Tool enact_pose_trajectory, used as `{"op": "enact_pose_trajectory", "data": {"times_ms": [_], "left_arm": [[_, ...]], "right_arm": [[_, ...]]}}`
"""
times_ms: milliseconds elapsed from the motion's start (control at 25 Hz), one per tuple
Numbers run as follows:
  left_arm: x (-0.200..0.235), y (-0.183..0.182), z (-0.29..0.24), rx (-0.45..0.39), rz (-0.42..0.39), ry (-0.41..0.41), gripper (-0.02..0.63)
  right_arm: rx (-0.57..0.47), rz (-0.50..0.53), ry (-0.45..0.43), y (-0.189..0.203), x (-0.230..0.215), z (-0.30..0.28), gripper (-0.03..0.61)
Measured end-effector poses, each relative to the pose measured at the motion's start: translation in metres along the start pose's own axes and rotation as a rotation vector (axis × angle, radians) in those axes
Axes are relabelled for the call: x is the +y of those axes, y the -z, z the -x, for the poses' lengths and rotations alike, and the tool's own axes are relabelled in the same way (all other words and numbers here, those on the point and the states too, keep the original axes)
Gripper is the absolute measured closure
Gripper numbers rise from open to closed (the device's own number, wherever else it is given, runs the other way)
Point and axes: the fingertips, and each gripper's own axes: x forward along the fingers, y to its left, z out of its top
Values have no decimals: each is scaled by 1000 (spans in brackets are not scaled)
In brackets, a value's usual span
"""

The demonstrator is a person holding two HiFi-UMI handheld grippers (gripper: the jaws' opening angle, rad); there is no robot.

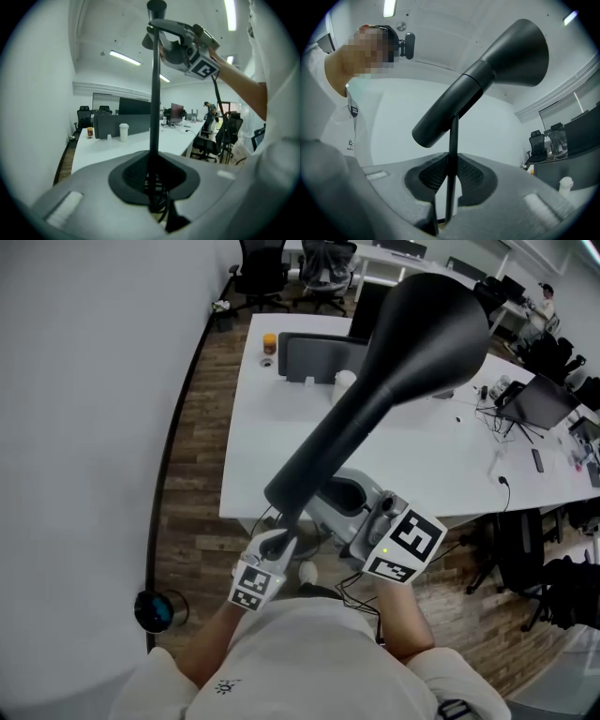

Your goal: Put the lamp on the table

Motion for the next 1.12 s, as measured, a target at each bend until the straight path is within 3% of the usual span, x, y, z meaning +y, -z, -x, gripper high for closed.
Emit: {"op": "enact_pose_trajectory", "data": {"times_ms": [760,1120], "left_arm": [[43,-37,-105,21,18,-79,568],[55,-42,-131,40,-5,-52,568]], "right_arm": [[-6,-14,-82,-9,-120,8,532],[-4,-15,-65,-6,-151,9,532]]}}
